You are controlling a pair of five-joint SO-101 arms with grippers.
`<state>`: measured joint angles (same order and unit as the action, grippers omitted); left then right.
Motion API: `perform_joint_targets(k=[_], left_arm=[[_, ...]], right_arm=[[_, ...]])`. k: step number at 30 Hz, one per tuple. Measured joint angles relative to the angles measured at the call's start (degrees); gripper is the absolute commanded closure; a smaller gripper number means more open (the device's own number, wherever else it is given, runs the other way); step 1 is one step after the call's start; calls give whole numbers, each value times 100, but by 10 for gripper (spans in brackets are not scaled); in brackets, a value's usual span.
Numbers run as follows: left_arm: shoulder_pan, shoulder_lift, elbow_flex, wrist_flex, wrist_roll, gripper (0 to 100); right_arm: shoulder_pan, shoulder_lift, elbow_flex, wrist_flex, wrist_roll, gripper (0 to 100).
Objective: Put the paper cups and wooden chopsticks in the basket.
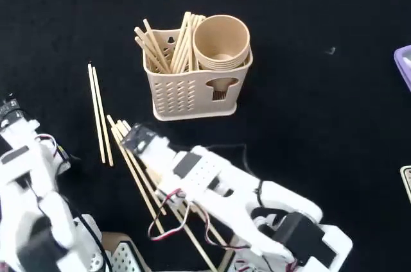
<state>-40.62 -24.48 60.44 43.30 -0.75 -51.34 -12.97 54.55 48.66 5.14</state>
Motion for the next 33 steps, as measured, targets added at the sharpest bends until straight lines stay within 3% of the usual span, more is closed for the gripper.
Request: perform_joint_targets(k=[11,16,27,33], left_arm=[[-9,484,-352,105,9,863],[-9,484,-352,105,9,863],[-9,484,-352,105,9,863],[-9,484,-352,105,9,863]], right_arm=[[-202,149,0,-44,18,764],[-193,149,-9,105,18,990],[624,149,-132,211,26,988],[738,158,-774,809,132,988]])
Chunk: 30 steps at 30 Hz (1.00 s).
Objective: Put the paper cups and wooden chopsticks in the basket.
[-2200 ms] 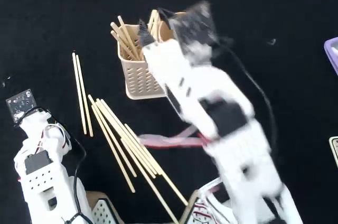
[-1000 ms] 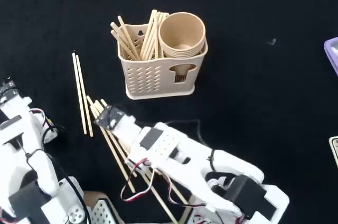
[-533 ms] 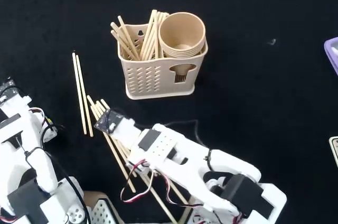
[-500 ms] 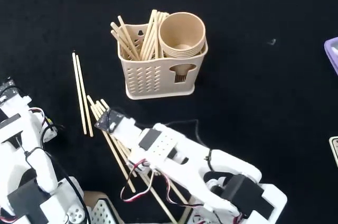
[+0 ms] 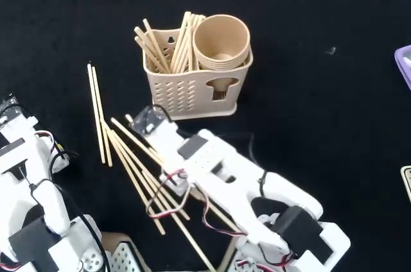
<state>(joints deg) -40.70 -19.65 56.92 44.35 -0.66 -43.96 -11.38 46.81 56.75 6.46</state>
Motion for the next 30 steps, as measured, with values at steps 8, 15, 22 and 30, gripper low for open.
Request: perform_joint_targets(k=[8,15,22,30], left_arm=[[0,0,0,0,0,863],[0,0,0,0,0,863],[0,0,0,0,0,863],[0,0,0,0,0,863]], right_arm=[[0,-18,-624,571,316,988],[18,-1415,-202,571,316,988],[404,-2462,668,422,818,988],[967,-2514,1257,-642,1055,987]])
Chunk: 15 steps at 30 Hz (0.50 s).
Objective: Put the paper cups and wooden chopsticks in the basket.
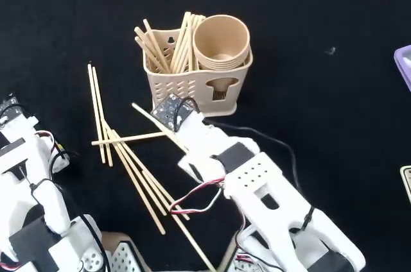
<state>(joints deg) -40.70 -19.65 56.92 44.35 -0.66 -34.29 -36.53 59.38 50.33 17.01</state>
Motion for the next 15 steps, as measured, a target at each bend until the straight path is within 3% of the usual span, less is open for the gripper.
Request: perform_joint_targets(k=[3,9,15], left_arm=[[0,0,0,0,0,863],[0,0,0,0,0,863],[0,0,0,0,0,863]], right_arm=[[-62,0,0,0,0,978],[-334,0,0,853,9,801],[-334,0,0,1547,9,825]])
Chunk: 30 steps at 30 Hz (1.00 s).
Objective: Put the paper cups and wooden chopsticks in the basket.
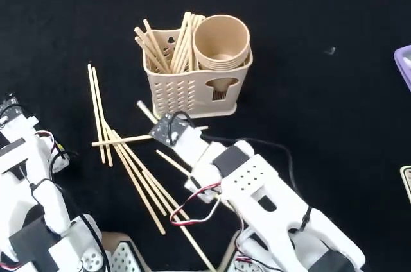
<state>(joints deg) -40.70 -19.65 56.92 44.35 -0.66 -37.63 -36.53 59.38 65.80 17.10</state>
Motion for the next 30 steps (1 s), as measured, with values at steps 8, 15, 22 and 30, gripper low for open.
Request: perform_joint_targets(k=[8,15,22,30], left_arm=[[0,0,0,0,0,863],[0,0,0,0,0,863],[0,0,0,0,0,863],[0,0,0,0,0,863]], right_arm=[[-35,0,563,-589,501,829],[765,0,1002,-1881,659,829],[826,0,1055,-1899,818,829],[633,105,651,-1890,466,829]])
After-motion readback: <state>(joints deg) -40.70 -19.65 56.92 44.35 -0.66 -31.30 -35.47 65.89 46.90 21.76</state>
